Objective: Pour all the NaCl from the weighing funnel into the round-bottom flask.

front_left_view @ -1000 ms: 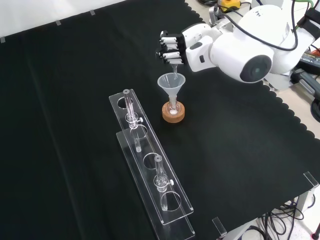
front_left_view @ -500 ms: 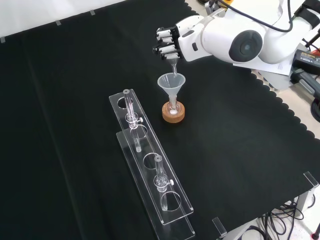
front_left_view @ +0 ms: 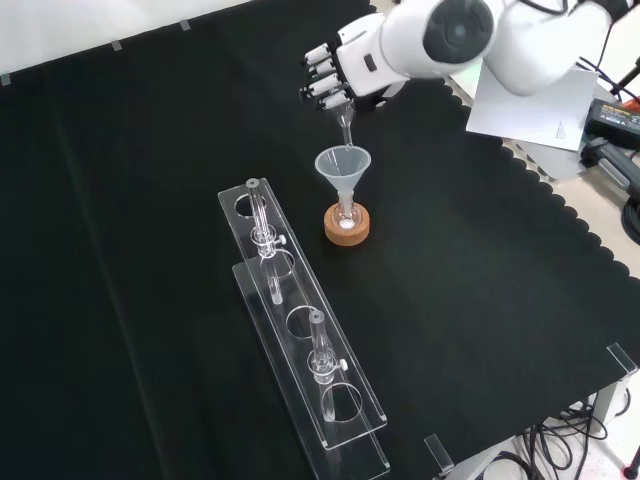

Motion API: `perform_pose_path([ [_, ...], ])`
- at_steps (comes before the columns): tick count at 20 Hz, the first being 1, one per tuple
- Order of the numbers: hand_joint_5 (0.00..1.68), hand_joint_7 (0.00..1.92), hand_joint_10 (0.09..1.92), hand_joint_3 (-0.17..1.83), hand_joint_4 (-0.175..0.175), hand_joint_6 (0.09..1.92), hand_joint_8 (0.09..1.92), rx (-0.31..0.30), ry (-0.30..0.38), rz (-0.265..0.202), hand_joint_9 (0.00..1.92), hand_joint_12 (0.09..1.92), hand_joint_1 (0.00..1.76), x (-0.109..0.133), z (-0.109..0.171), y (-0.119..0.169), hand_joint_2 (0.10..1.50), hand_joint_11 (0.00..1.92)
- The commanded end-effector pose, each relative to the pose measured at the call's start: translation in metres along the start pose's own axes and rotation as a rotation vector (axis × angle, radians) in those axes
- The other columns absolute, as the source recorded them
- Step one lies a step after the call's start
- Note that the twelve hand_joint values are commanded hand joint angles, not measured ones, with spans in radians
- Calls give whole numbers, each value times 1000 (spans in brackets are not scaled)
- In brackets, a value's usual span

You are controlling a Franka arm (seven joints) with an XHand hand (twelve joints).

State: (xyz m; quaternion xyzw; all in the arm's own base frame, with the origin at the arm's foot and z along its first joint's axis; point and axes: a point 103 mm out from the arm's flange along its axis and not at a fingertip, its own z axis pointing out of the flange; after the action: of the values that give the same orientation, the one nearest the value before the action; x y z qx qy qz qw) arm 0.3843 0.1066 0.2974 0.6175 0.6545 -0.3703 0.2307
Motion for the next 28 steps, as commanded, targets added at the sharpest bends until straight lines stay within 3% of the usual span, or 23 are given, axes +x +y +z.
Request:
perform_pose_path([
  [1,1343,743,95,601,175,522,604,53,306,-25,1191,920,1134,-18,17,8,660,997],
  [4,1343,743,95,601,175,523,604,63,403,-24,1192,920,1134,-28,23,12,660,998],
  [15,1342,743,92,601,175,524,603,110,655,-37,1190,918,1134,-56,54,29,661,1000],
  [28,1340,741,89,599,175,527,603,142,681,9,1186,917,1134,-86,70,38,663,997],
])
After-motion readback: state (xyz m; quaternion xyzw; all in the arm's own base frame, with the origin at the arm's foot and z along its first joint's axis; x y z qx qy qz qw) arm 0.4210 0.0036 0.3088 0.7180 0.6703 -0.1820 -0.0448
